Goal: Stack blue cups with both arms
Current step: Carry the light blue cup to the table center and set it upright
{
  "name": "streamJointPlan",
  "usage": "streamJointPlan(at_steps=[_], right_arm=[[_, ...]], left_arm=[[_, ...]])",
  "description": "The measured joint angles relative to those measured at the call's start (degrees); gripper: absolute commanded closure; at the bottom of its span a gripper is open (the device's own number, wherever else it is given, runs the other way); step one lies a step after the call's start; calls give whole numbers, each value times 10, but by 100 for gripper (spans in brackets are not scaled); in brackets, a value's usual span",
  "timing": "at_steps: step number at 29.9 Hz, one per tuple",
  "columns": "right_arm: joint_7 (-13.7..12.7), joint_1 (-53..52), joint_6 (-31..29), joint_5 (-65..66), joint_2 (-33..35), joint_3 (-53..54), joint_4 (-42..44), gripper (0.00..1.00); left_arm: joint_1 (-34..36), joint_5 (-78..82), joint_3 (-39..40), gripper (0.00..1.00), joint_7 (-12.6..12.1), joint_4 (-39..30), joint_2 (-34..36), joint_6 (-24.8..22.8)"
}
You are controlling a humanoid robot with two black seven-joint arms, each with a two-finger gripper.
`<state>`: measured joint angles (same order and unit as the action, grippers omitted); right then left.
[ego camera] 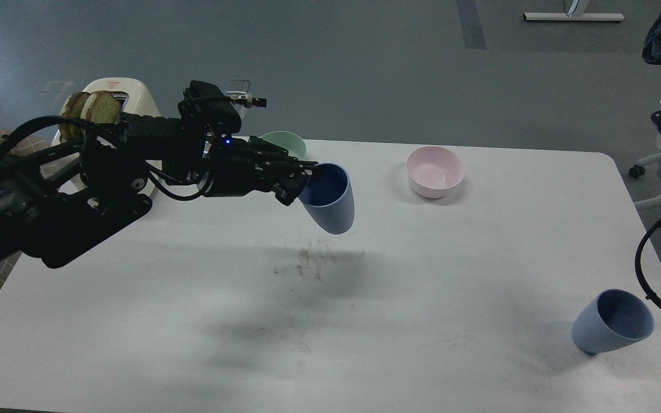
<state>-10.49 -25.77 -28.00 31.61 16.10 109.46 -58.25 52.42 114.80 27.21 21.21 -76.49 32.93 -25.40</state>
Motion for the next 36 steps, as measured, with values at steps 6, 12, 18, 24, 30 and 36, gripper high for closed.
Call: streamJointPlan(at_steps=[6, 12, 18, 24, 30, 36], right_arm=[[0, 9, 0, -11, 0, 3, -1, 0], [0, 13, 0, -13, -2, 3, -1, 0], [-1, 13, 0, -13, -4, 2, 0, 0], [0, 14, 0, -13, -2, 1, 1, 0], [0, 14, 0, -13, -2, 1, 1, 0], [0, 14, 0, -13, -1, 1, 0, 0]], left_arm=[[1, 3, -29, 100, -7, 65, -51, 0], [0, 14, -53, 100, -17, 124, -76, 0], [0, 15, -54, 100, -25, 167, -101, 2], [1, 15, -56, 100, -27, 173, -105, 3], [-1, 14, -57, 43, -28, 173, -108, 4], [1, 7, -55, 37, -26, 169, -107, 5]])
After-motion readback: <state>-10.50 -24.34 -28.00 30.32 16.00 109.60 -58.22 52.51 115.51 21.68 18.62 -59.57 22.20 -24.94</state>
